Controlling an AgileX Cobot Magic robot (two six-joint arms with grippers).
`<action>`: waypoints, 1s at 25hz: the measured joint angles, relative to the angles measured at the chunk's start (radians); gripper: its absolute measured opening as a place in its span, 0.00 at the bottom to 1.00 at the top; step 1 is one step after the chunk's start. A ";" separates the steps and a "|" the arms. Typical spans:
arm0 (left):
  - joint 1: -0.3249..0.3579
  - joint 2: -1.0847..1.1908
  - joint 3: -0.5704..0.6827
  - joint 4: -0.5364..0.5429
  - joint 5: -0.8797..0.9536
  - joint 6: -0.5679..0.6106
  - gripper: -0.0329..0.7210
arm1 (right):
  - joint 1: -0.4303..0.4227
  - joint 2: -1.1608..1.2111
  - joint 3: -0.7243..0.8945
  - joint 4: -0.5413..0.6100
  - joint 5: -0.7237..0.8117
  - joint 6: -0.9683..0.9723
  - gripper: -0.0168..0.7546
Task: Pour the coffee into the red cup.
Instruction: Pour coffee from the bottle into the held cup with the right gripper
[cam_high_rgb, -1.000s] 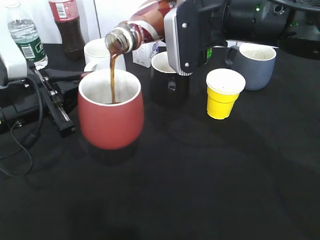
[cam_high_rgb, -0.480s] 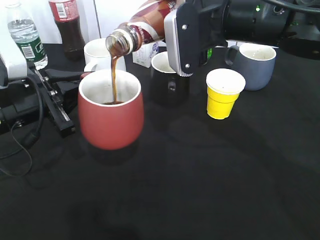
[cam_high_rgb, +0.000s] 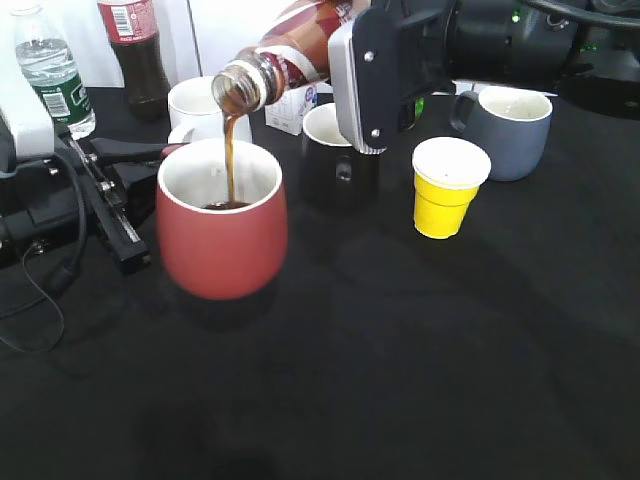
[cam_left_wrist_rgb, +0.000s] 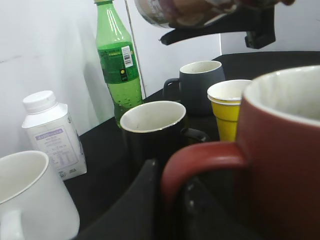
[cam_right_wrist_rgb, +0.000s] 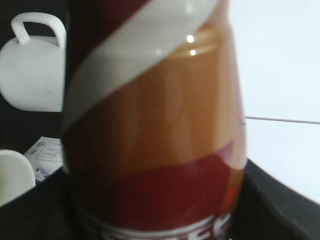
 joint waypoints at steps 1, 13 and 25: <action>0.000 0.000 0.000 0.000 0.000 0.000 0.12 | 0.000 0.000 0.000 0.000 0.000 0.000 0.72; 0.000 0.000 0.000 -0.003 0.003 0.002 0.13 | 0.000 0.000 0.000 0.000 0.000 -0.003 0.72; 0.000 0.000 0.000 -0.006 0.006 0.003 0.13 | 0.000 0.000 0.000 0.000 -0.001 -0.003 0.72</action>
